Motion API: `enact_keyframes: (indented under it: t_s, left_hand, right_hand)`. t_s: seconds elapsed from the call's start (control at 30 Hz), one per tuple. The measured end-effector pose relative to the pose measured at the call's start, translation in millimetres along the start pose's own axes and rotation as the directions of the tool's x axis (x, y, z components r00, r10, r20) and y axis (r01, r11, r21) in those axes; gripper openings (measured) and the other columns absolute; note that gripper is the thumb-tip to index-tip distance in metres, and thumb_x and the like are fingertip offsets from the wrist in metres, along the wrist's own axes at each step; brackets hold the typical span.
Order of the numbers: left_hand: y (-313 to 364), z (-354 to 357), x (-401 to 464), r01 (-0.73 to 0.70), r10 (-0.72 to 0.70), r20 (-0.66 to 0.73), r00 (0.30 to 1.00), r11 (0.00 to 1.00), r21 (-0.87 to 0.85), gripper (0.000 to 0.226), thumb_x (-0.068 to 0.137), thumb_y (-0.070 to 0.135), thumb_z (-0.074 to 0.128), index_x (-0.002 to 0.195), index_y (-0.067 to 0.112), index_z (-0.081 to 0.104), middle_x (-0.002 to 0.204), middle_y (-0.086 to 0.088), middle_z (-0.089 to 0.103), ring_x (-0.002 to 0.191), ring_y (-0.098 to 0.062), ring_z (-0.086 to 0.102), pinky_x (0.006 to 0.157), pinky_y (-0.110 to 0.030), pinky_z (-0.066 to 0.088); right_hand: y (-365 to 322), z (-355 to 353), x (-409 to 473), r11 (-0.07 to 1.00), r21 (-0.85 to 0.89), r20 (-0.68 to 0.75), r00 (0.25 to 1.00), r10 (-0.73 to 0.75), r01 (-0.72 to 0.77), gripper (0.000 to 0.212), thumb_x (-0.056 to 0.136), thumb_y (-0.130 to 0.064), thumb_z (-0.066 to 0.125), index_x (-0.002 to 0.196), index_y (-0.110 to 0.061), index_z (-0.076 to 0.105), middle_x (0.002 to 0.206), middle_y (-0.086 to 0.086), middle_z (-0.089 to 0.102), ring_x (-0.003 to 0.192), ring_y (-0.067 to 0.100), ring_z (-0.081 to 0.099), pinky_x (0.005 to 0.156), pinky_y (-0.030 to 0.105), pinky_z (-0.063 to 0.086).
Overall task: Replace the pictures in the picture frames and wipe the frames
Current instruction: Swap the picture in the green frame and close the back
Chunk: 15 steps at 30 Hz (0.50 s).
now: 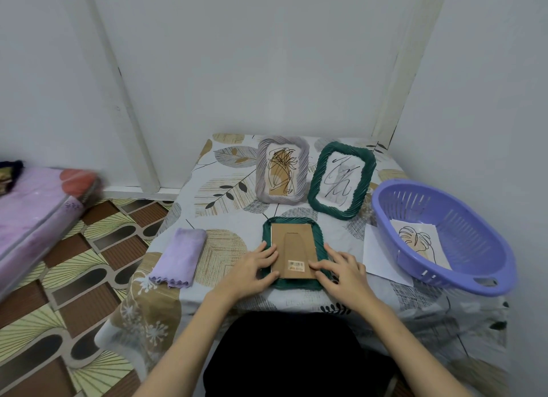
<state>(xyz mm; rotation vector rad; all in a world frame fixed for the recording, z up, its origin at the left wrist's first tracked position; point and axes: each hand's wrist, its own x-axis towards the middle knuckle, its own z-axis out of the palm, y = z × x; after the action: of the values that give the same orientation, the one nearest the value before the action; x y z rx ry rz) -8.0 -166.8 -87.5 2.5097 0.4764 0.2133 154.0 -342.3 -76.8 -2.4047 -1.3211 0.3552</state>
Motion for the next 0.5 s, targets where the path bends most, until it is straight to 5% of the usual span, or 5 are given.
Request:
enact_keyframes:
  t_s: [0.27,0.37,0.5]
  left_hand:
    - [-1,-9,5,0.08,-0.077,0.021,0.997,0.969,-0.234,0.038,0.095,0.022,0.049,0.131,0.012,0.05,0.147,0.001,0.037,0.138,-0.006,0.018,0.114,-0.022,0.013]
    - [-3,-10,5,0.081,-0.079,0.017,0.997,0.971,-0.225,0.044,0.089,0.027,0.059,0.13,0.014,0.051,0.145,0.003,0.04,0.136,-0.003,0.021,0.118,-0.031,0.015]
    - [-4,-8,3,0.058,-0.057,0.01,0.998,0.982,-0.179,0.063,0.076,0.032,0.074,0.131,0.014,0.049,0.145,0.003,0.039,0.136,-0.002,0.021,0.114,-0.022,0.013]
  right_hand:
    - [0,0,0,1.0,0.026,-0.016,1.0,-0.005,0.005,0.025,0.091,-0.041,0.049,0.114,-0.049,0.056,0.153,-0.011,0.021,0.135,0.018,0.022,0.105,0.035,0.017]
    - [0,0,1,1.0,0.025,-0.023,1.0,-0.003,0.003,0.025,0.091,-0.041,0.05,0.114,-0.05,0.056,0.153,-0.012,0.021,0.135,0.018,0.023,0.105,0.035,0.017]
    - [0,0,-1,0.999,0.041,-0.024,1.0,0.001,0.0,0.027,0.088,-0.049,0.045,0.113,-0.05,0.056,0.153,-0.013,0.022,0.135,0.017,0.023,0.104,0.035,0.017]
